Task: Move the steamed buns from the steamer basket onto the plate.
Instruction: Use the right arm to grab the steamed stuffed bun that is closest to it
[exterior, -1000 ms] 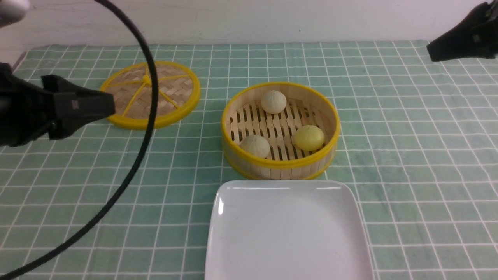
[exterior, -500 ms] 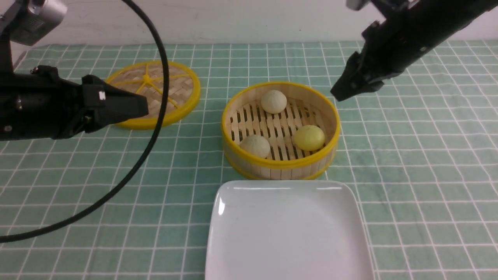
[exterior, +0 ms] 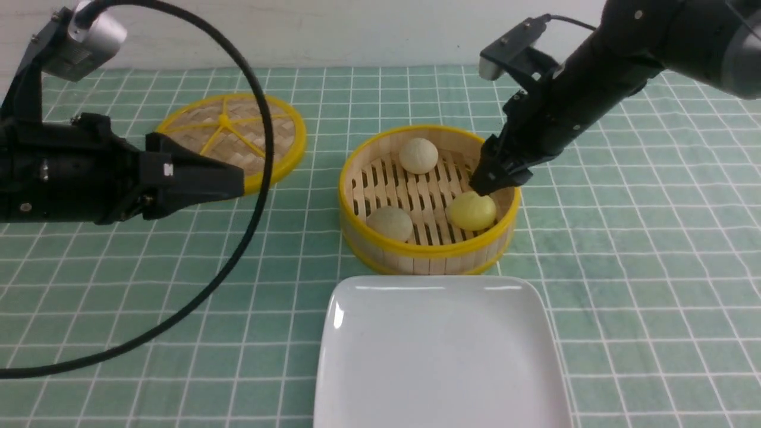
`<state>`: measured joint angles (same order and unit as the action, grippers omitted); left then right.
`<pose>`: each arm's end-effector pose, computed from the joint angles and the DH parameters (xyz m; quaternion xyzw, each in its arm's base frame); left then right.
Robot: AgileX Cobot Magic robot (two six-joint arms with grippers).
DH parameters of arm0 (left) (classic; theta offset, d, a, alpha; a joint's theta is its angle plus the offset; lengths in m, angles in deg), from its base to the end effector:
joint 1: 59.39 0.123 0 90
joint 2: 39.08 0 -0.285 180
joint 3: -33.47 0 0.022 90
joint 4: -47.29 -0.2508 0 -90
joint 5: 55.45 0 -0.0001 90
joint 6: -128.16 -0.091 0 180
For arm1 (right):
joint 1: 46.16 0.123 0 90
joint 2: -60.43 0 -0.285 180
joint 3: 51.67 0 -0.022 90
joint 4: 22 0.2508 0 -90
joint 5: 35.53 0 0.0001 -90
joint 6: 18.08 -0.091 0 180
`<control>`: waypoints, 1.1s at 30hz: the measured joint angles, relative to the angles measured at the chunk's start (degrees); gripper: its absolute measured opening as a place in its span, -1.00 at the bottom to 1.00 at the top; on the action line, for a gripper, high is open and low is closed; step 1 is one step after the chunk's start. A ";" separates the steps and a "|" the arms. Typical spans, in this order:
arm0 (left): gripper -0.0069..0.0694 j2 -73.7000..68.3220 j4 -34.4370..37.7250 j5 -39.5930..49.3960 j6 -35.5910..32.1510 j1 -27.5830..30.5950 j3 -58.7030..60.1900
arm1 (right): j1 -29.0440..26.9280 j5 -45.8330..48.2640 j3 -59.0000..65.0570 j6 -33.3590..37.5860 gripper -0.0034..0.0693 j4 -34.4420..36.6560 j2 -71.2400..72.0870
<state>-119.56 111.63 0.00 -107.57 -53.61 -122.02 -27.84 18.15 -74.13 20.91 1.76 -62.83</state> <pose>0.2478 -0.0429 0.3158 0.1500 0.8504 -0.3419 0.3708 0.4151 0.1686 0.2599 -0.3855 0.8770 0.1469 0.2465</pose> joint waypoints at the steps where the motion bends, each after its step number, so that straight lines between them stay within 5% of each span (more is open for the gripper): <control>1: 0.21 0.00 -0.12 -0.92 -0.94 -1.88 0.00 | 0.32 -0.45 0.00 0.00 0.29 -0.33 -0.58; 11: 0.23 0.00 -14.58 -20.11 -1.64 -15.39 -3.96 | 0.77 -1.54 0.00 0.00 0.29 -2.27 -2.98; 25: 0.24 0.00 -15.27 -27.03 -1.53 -16.29 -4.19 | 2.96 -2.82 -0.11 0.00 0.21 -2.49 -5.40; 33: 0.22 0.00 -12.17 -26.91 -0.70 -16.29 -4.19 | 3.00 -4.80 -0.21 1.06 -0.16 -6.11 -6.10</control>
<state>-119.56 99.47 -26.91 -108.27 -69.90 -126.21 -24.84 13.35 -74.34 21.97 -4.35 -68.93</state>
